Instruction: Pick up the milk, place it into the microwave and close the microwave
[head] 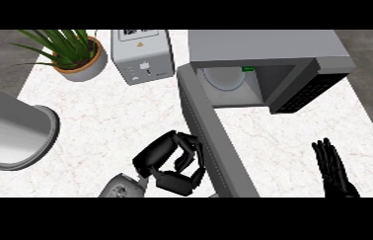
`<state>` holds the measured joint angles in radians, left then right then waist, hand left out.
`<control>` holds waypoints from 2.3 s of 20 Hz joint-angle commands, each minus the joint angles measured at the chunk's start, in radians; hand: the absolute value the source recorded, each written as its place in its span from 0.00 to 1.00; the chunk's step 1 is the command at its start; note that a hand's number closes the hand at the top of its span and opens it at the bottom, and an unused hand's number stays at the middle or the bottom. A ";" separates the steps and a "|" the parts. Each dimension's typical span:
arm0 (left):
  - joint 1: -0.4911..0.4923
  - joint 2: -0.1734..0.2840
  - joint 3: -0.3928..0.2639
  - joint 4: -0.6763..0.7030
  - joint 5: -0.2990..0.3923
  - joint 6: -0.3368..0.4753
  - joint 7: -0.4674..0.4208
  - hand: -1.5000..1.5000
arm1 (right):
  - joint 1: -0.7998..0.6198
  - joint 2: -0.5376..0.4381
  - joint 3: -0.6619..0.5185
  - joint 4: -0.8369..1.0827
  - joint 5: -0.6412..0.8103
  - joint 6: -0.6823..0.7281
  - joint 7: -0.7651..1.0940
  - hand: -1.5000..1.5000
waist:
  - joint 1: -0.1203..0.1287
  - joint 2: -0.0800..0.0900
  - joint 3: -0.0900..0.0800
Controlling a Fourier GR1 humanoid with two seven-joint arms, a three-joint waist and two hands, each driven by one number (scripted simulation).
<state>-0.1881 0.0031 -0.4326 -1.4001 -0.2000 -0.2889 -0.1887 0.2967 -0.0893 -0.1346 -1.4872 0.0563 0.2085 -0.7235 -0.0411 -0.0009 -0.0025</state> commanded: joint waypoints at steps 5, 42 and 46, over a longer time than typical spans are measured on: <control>-0.166 -0.003 -0.233 0.380 0.122 0.375 -0.271 1.00 | 0.099 -0.022 0.016 -0.248 -0.124 0.120 0.077 0.00 | -0.024 0.010 -0.001; -0.628 -0.003 -0.438 0.532 0.950 1.015 -0.270 0.00 | -0.044 -0.326 -0.190 -0.683 -0.154 0.177 0.331 1.00 | -0.220 0.050 -0.005; -0.662 -0.003 -0.403 0.524 1.021 1.038 -0.302 0.00 | -0.089 -0.347 -0.206 -0.674 -0.120 0.150 0.348 1.00 | -0.216 0.065 -0.006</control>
<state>-0.8043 -0.0005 -0.8855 -0.8857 0.7634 0.7136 -0.4705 0.2483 -0.4004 -0.3049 -2.1560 -0.1116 0.3807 -0.3805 -0.2530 0.0559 -0.0074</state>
